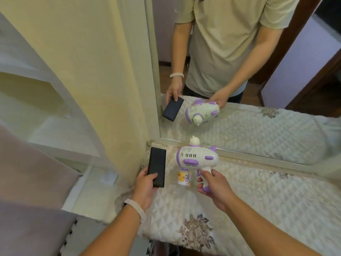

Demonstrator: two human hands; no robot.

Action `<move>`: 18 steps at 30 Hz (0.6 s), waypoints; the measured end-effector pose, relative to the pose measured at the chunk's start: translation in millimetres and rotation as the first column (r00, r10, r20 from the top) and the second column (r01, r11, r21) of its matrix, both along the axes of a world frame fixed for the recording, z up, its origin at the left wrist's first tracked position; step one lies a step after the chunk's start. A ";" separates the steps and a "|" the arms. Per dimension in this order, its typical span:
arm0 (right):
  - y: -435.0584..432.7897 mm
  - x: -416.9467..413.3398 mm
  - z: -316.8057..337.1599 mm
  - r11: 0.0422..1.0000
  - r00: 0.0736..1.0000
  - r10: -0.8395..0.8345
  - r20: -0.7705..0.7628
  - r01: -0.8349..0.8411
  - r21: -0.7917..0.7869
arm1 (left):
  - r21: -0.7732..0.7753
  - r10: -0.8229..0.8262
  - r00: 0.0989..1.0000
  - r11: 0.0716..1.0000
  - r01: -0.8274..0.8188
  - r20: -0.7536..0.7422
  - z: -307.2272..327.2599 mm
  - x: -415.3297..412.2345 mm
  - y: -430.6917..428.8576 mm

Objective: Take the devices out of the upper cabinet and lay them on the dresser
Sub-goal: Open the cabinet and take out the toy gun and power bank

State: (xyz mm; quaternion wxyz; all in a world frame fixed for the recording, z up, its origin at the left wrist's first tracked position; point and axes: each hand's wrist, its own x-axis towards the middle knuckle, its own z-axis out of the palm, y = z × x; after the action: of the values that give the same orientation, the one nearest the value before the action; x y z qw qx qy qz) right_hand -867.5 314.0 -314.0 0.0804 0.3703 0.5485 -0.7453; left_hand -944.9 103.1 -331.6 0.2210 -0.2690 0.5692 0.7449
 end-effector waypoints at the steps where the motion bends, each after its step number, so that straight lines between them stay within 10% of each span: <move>1: -2.7 -6.8 -5.4 1.000 1.000 -0.005 0.019 0.005 -0.008 | -0.002 -0.019 1.000 1.000 0.019 0.013 -7.0 -7.2 -0.2; 18: -4.3 -51.2 -64.2 0.988 0.987 0.096 0.126 -0.079 -0.135 | -0.015 -0.161 0.980 0.986 0.164 0.120 -54.7 -61.4 15.6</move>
State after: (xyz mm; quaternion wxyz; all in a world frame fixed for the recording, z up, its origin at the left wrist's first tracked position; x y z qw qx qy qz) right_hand -918.8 309.8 -378.2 0.1731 0.3884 0.5084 -0.7488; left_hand -1006.3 118.7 -386.3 0.3112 -0.2679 0.5842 0.7000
